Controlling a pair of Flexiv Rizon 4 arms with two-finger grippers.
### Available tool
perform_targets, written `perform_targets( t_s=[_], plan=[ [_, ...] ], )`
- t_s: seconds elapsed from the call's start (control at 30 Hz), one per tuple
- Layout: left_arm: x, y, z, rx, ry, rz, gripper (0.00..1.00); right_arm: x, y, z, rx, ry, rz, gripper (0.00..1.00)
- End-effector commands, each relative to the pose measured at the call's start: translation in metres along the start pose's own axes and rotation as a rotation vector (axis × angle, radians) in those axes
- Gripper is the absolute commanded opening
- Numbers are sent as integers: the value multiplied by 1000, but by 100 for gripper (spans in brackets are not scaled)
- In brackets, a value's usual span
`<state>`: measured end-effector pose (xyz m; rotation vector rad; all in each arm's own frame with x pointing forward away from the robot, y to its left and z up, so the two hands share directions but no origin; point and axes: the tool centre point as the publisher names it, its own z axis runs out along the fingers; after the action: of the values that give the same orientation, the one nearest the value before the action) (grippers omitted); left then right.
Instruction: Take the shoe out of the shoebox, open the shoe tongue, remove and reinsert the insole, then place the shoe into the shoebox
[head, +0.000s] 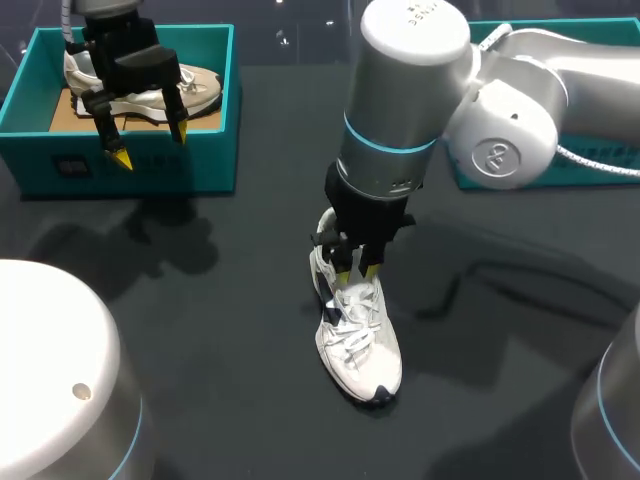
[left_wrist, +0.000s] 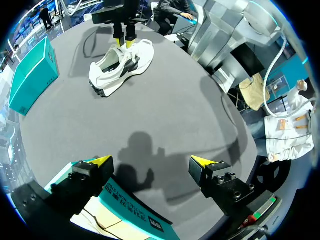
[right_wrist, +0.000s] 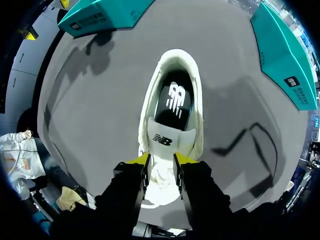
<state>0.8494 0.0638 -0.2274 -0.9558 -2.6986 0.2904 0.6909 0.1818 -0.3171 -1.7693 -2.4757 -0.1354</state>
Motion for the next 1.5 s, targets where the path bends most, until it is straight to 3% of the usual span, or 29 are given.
perform_targets(
  t_s=[0.03, 0.23, 0.53, 0.73, 0.87, 0.9, 0.93, 0.97, 1.0, 1.03, 1.33, 1.37, 1.5],
  plan=[
    [-1, 0, 0, -2, 2, 0, 100, -13, 11, 22, 9, 45, 7, 27],
    [-1, 0, 0, -2, 2, 0, 100, -18, 20, 29, 8, 72, -21, 24],
    [-1, 0, 0, -2, 2, 0, 100, -3, 25, 5, -9, -2, -117, 27],
    [-1, 0, 0, -2, 2, 0, 100, -9, 31, -13, -35, 22, -307, 33],
    [-1, 0, 0, -2, 2, 0, 100, -17, 38, -27, -27, 31, -565, 45],
    [-1, 0, 0, -2, 2, 0, 100, -20, 40, -31, -28, 40, -666, 56],
    [-1, 0, 0, -2, 2, 0, 100, -24, 41, -34, -17, 61, -777, 86],
    [-1, 0, 0, -2, 2, 0, 100, -27, 41, -37, 6, 94, -922, 100],
    [-1, 0, 0, -2, 2, 0, 100, -30, 39, -38, 23, 118, -1039, 100],
    [-1, 0, 0, -2, 2, 0, 100, -32, 38, -40, 20, 128, -1058, 100],
    [-1, 0, 0, -2, 2, 0, 100, -32, 38, -40, 20, 128, -1058, 100],
    [-1, 0, 0, -2, 2, 0, 100, -28, 42, -38, -8, 127, -1114, 100],
    [-1, 0, 0, -2, 2, 0, 100, -15, 54, -43, 5, 26, -1221, 100]
  ],
)
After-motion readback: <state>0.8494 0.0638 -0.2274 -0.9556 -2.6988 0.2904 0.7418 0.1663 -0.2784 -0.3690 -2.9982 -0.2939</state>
